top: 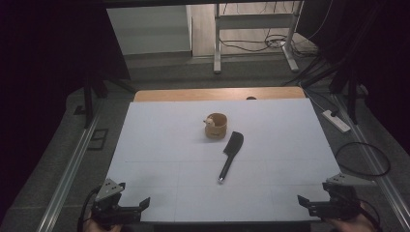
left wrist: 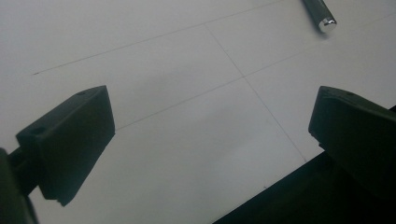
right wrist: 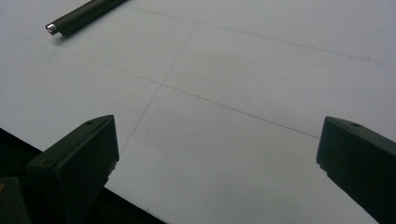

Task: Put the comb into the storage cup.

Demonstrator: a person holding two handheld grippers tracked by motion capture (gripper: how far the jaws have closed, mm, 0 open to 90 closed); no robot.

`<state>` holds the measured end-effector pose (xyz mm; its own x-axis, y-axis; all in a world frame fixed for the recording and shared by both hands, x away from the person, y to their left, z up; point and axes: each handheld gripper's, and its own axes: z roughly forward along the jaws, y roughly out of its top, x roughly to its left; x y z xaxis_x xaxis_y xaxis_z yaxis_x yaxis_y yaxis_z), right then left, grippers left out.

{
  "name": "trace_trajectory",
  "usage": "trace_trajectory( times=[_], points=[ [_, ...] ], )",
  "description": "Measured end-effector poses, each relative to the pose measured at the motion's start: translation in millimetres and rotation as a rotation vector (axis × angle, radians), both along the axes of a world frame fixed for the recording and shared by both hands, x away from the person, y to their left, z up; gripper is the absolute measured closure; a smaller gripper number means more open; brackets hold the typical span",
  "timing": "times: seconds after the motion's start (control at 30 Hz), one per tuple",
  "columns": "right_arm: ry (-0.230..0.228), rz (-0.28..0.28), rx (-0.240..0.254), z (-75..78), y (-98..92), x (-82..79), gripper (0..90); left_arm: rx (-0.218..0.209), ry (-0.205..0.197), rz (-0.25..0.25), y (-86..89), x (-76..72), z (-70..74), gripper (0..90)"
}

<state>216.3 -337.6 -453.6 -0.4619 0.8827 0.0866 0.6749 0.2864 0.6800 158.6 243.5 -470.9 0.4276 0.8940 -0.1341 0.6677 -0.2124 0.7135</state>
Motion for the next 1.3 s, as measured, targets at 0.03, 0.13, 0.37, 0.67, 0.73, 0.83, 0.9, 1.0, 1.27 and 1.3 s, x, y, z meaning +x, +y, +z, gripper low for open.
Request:
trace_trajectory(
  times=[0.03, 0.13, 0.37, 0.67, 0.73, 0.83, 0.9, 1.0, 1.27, 1.3],
  points=[
    [-0.001, 0.002, -0.004, -0.1, 0.5, 0.3, 0.0, -0.001, 0.0, 0.0, 0.2, -0.2, 0.0, 1.0],
    [0.0, 0.004, -0.018, -0.2, 2.5, 0.5, 0.0, -0.014, 0.0, 0.004, 1.6, -0.6, -0.2, 1.0],
    [-0.004, 0.017, -0.028, -0.3, 4.2, 0.6, 0.0, -0.017, 0.001, 0.008, 2.6, -1.7, -0.2, 1.4],
    [-0.006, 0.032, -0.046, -0.7, 6.3, 0.7, 0.0, -0.035, 0.001, 0.013, 4.3, -1.8, -0.3, 1.5],
    [-0.007, 0.036, -0.048, -0.8, 6.6, 0.5, 0.0, -0.038, 0.001, 0.012, 4.5, -1.6, -0.3, 1.5],
    [-0.007, 0.041, -0.052, -0.6, 7.2, 0.1, 0.0, -0.036, 0.003, 0.01, 4.4, -1.1, -0.4, 1.6],
    [-0.006, 0.045, -0.05, -0.5, 7.1, 0.1, 0.0, -0.031, 0.003, 0.008, 3.9, -0.9, -0.3, 1.6],
    [-0.005, 0.05, -0.043, -0.2, 6.9, 0.2, 0.0, -0.025, 0.006, 0.006, 3.1, -0.6, -0.3, 1.6],
    [-0.028, 0.09, -0.041, 3.6, 9.0, 3.8, 0.0, -0.03, 0.008, 0.012, 3.7, 0.0, -0.6, 1.7],
    [-0.028, 0.095, -0.04, 4.3, 9.4, 4.8, 0.0, -0.033, 0.009, 0.013, 4.0, 0.0, -0.6, 1.7]
  ],
)
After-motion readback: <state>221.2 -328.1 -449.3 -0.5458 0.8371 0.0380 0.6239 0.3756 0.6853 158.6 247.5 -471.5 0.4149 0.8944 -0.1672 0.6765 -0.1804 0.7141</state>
